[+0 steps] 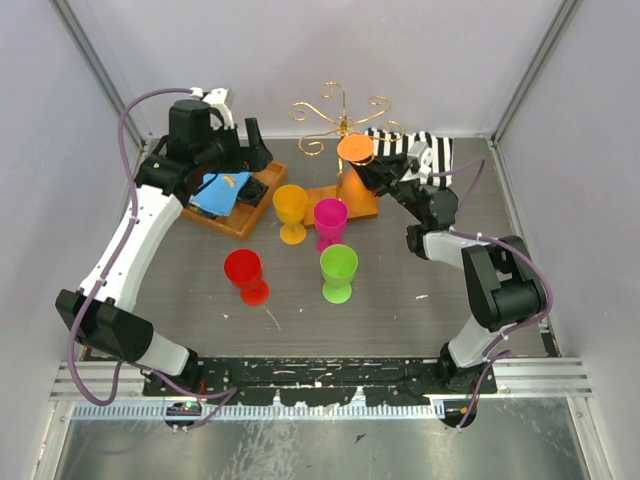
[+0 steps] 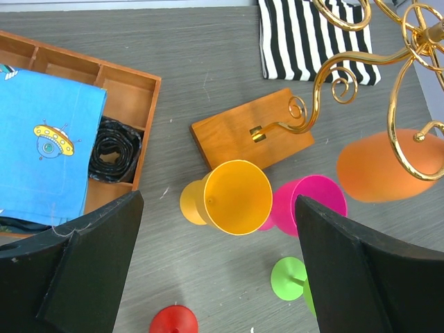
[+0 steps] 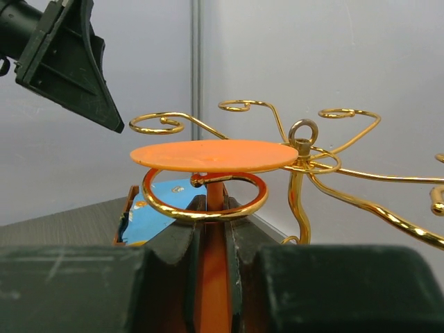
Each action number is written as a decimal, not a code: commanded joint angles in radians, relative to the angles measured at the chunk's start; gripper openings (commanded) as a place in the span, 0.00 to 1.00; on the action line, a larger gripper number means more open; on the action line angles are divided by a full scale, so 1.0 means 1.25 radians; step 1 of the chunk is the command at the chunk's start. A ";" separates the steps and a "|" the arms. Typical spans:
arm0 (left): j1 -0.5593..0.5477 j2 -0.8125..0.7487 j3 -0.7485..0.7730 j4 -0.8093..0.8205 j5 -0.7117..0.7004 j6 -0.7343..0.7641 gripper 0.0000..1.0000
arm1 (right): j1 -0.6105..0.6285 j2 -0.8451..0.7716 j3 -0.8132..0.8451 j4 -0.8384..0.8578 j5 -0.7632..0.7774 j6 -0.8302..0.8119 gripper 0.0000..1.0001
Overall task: Place the wine glass upside down on the wine glass rack
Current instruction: Turn the wine glass upside down at the wine rack.
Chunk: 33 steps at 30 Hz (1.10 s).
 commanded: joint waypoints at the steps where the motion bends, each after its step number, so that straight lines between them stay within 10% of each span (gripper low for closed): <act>1: 0.005 0.007 -0.004 -0.014 0.016 0.001 0.98 | 0.005 -0.017 -0.015 0.122 -0.022 -0.002 0.12; 33: 0.013 0.015 -0.005 -0.018 0.025 -0.005 0.98 | 0.005 -0.060 -0.075 0.159 0.100 -0.022 0.01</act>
